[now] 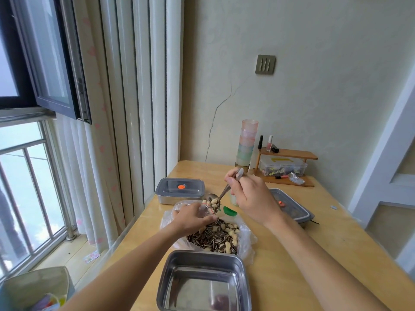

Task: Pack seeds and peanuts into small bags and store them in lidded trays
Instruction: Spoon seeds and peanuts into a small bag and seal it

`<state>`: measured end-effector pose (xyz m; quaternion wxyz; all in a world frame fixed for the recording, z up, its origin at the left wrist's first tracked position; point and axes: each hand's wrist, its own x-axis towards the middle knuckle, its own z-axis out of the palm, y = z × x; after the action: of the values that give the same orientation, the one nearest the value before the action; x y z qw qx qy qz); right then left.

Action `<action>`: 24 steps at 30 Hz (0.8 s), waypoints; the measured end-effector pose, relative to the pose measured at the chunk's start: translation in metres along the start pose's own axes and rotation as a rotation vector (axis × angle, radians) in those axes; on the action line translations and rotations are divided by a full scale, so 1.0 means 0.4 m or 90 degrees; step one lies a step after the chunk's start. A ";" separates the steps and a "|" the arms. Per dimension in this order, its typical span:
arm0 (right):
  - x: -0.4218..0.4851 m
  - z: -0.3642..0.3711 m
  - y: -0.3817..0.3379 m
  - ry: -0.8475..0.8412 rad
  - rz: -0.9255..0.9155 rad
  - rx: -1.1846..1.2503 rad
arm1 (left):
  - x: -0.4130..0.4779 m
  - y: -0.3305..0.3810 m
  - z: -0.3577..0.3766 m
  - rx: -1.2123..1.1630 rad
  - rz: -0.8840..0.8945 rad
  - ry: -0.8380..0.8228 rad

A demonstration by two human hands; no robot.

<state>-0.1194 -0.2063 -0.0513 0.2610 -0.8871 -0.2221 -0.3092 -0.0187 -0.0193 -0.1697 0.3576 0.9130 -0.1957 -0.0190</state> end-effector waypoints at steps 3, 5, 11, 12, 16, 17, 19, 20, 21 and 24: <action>0.000 0.002 -0.005 -0.036 -0.010 0.019 | 0.000 -0.001 0.006 -0.026 -0.007 -0.010; 0.003 0.002 -0.008 -0.046 -0.025 0.005 | -0.001 0.002 0.008 -0.030 -0.008 -0.004; 0.006 -0.001 -0.038 -0.083 -0.096 -0.047 | 0.009 0.010 0.009 -0.179 -0.079 -0.033; 0.004 0.000 -0.043 -0.096 -0.115 -0.060 | 0.014 0.008 0.011 -0.188 -0.087 -0.032; 0.003 0.004 -0.057 -0.094 -0.152 -0.086 | 0.010 0.024 0.010 -0.187 -0.102 0.001; 0.003 0.004 -0.059 -0.084 -0.156 -0.091 | 0.007 0.030 0.010 -0.195 -0.100 0.005; 0.005 0.003 -0.060 -0.073 -0.158 -0.097 | 0.001 0.036 0.012 -0.221 -0.089 0.011; 0.006 0.003 -0.060 -0.068 -0.157 -0.100 | -0.002 0.037 0.013 -0.230 -0.083 0.012; 0.007 0.001 -0.060 -0.062 -0.154 -0.104 | -0.004 0.037 0.013 -0.232 -0.080 0.013; 0.006 -0.004 -0.062 -0.034 -0.154 -0.114 | -0.010 0.034 0.010 -0.248 -0.073 0.017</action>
<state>-0.1320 -0.1879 -0.0404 0.1354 -0.8815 -0.3057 -0.3332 -0.0278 -0.0294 -0.1640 0.5280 0.8366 -0.1309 -0.0644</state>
